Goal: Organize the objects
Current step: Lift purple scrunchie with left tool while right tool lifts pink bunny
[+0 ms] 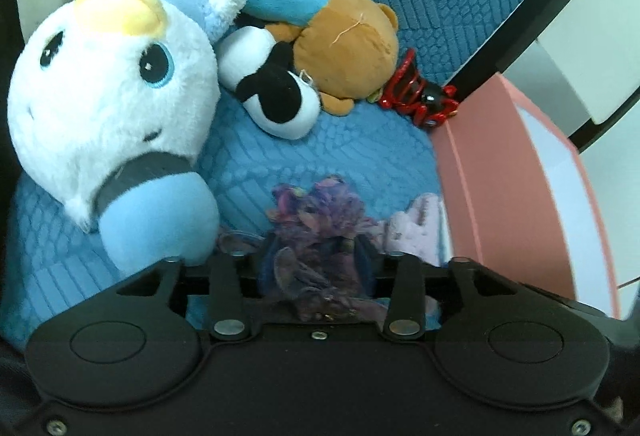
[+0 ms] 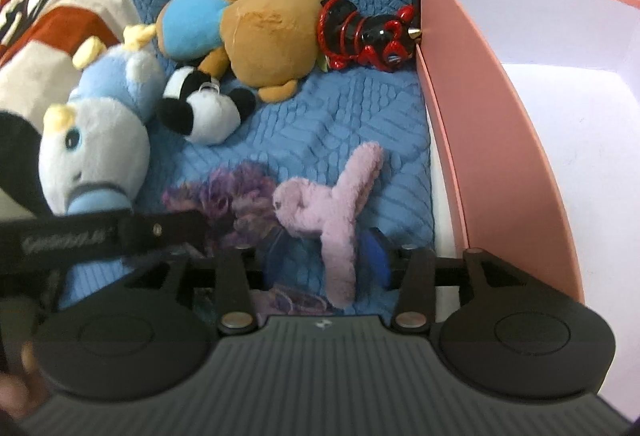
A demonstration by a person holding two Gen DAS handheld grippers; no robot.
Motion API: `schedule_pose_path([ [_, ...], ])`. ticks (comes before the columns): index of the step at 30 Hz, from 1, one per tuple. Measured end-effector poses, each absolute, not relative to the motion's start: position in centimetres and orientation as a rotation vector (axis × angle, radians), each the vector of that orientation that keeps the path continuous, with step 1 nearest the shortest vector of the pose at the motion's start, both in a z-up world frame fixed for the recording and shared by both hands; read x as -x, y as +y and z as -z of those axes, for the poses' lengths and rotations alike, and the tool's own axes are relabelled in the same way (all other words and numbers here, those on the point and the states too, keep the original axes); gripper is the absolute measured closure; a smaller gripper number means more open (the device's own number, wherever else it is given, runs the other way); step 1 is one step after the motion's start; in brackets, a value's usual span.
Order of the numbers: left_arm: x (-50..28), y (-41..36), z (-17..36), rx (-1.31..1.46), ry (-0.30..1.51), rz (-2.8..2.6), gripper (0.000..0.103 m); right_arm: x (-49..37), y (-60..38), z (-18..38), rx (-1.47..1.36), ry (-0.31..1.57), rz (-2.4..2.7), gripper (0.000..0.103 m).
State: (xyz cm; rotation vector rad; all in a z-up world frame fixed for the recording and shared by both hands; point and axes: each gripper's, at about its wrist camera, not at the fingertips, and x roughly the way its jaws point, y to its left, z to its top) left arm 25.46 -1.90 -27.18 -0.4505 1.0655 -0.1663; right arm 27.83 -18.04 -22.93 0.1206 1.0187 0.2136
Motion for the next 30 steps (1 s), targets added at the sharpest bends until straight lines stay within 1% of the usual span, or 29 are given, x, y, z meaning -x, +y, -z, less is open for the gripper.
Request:
schedule_pose_path([
  [4, -25.2, -1.6, 27.2, 0.457, 1.077, 0.145, 0.048, -29.1, -17.9, 23.4, -0.132, 1.021, -0.201, 0.055],
  [5, -25.0, -1.3, 27.2, 0.461, 1.082, 0.135, 0.046, -29.4, -17.9, 23.6, -0.148, 1.024, -0.207, 0.055],
  [9, -24.5, -0.6, 27.4, 0.477, 1.092, 0.133, 0.044, -30.4, -18.0, 24.2, -0.21, 1.046, -0.232, 0.055],
  [10, -24.3, -0.6, 27.4, 0.48, 1.093, 0.136, 0.042, -30.5, -18.0, 24.4, -0.219, 1.051, -0.237, 0.053],
  [13, -24.3, -0.9, 27.6, 0.47, 1.107, 0.145, 0.042, -30.7, -18.0, 24.8, -0.255, 1.073, -0.248, 0.046],
  [15, -24.4, -1.2, 27.7, 0.455, 1.116, 0.152, 0.041, -30.8, -18.0, 24.8, -0.266, 1.069, -0.257, 0.045],
  [16, -24.4, -1.4, 27.8, 0.444, 1.121, 0.152, 0.039, -30.9, -17.9, 24.8, -0.259, 1.066, -0.259, 0.045],
  [20, -24.7, -1.8, 28.5, 0.431, 1.153, 0.147, 0.039, -30.9, -17.6, 25.0, -0.22, 1.058, -0.243, 0.047],
  [22, -24.8, -1.9, 28.8, 0.429, 1.157, 0.148, 0.039, -30.9, -17.9, 25.2, -0.237, 1.055, -0.247, 0.05],
  [24, -25.0, -2.2, 29.0, 0.416, 1.163, 0.152, 0.039, -30.9, -18.0, 25.1, -0.237, 1.048, -0.243, 0.051],
  [30, -25.0, -4.0, 29.3, 0.337, 1.149, 0.189, 0.038, -30.7, -17.9, 23.5, -0.168, 0.984, -0.227, 0.052],
])
